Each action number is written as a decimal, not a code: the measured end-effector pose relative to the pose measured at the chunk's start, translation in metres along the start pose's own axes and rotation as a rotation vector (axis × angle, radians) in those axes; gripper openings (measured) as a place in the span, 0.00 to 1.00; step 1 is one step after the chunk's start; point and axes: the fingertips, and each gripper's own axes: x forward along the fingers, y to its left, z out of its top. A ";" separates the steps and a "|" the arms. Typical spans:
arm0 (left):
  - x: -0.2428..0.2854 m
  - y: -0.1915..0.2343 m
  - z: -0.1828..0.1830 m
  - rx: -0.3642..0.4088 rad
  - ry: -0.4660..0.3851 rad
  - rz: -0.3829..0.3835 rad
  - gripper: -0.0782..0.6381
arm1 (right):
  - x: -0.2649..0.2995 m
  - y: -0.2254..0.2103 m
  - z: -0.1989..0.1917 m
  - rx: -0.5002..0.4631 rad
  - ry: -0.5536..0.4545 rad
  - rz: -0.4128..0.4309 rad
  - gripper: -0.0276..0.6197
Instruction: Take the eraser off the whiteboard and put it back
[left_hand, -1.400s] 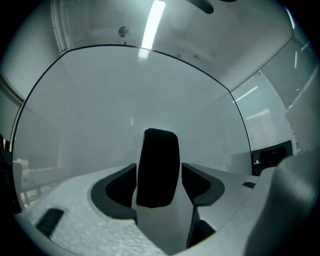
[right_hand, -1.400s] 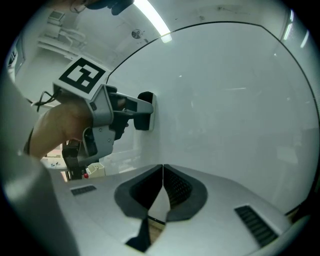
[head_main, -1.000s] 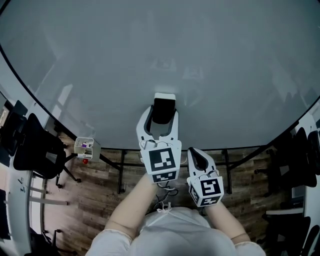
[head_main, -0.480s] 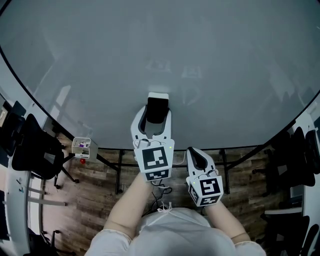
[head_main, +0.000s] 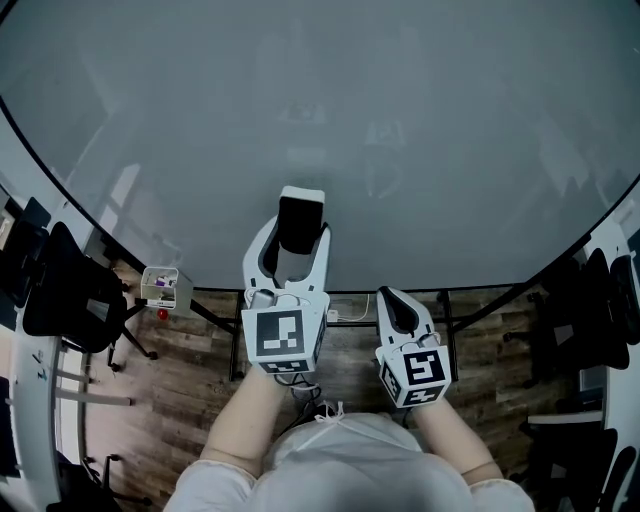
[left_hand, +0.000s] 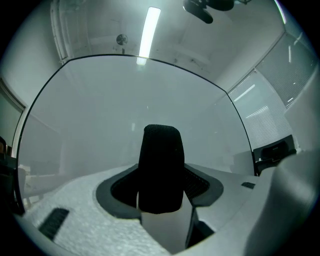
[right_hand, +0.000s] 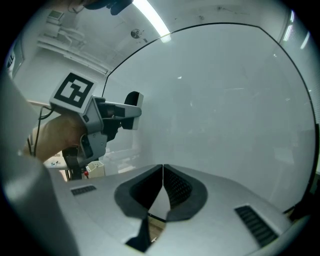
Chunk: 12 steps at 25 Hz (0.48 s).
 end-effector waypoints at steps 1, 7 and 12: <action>-0.005 0.001 -0.003 -0.003 0.008 0.001 0.47 | 0.000 0.001 0.001 -0.002 -0.001 0.003 0.09; -0.036 -0.007 -0.042 0.015 0.064 -0.016 0.47 | -0.001 0.000 0.004 -0.010 -0.008 0.014 0.09; -0.051 -0.021 -0.076 -0.039 0.138 -0.019 0.47 | -0.003 -0.003 0.003 -0.017 -0.007 0.010 0.09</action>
